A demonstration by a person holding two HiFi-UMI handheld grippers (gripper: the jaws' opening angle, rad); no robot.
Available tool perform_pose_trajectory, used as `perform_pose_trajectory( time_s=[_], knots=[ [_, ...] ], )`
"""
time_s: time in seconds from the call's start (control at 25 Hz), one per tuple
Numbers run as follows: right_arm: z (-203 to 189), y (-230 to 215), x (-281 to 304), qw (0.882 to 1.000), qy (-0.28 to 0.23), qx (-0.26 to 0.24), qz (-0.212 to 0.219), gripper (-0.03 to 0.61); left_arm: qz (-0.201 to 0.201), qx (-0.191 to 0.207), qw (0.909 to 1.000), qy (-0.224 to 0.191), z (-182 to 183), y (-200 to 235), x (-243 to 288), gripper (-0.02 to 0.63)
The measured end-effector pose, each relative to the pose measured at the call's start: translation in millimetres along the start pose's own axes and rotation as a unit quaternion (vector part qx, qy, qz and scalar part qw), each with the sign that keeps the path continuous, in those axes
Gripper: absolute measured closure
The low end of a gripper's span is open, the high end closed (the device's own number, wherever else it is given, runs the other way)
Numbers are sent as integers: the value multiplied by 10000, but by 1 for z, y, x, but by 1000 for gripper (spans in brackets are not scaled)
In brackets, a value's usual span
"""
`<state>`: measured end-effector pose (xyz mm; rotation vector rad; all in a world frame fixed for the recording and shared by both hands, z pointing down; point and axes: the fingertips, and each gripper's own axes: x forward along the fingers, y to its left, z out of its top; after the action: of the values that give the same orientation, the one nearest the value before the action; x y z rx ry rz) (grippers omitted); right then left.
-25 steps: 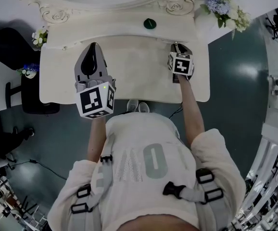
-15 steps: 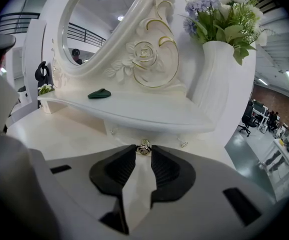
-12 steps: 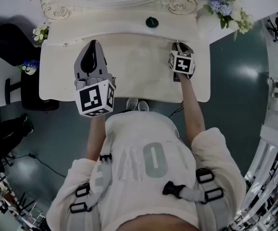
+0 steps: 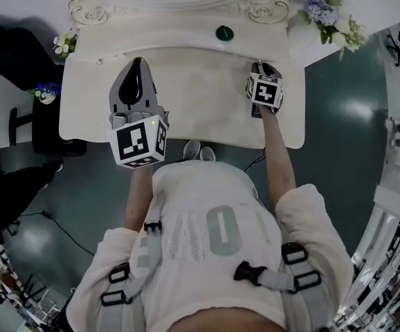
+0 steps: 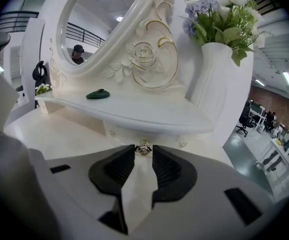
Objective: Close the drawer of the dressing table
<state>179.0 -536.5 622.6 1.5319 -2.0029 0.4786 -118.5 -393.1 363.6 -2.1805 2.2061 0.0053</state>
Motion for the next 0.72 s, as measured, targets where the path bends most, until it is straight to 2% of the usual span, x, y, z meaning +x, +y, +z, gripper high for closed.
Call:
perform_pose_trajectory(
  time_s=[0.04, 0.12, 0.16, 0.4, 0.6, 0.72],
  knots=[
    [0, 0, 0, 10000, -6, -18, -25, 458, 8, -5, 10000, -11, 1, 1, -1, 595],
    [2, 2, -3, 10000, -16, -6, -32, 397, 20, -22, 10000, -41, 2, 4, -4, 595],
    [4, 2, -5, 10000, -40, 15, -34, 393, 23, -34, 10000, -57, 2, 5, -5, 595],
    [26, 1, -33, 9990, -436, 27, -94, 393, -28, -99, 9999, -118, 5, 4, -14, 595],
    [61, 5, -72, 9948, -1021, 17, -58, 397, -121, -121, 9997, -158, 6, -2, -21, 595],
    [84, 13, -104, 9892, -1465, 48, -9, 428, -165, -125, 9996, -196, 7, -5, -27, 595]
  ],
)
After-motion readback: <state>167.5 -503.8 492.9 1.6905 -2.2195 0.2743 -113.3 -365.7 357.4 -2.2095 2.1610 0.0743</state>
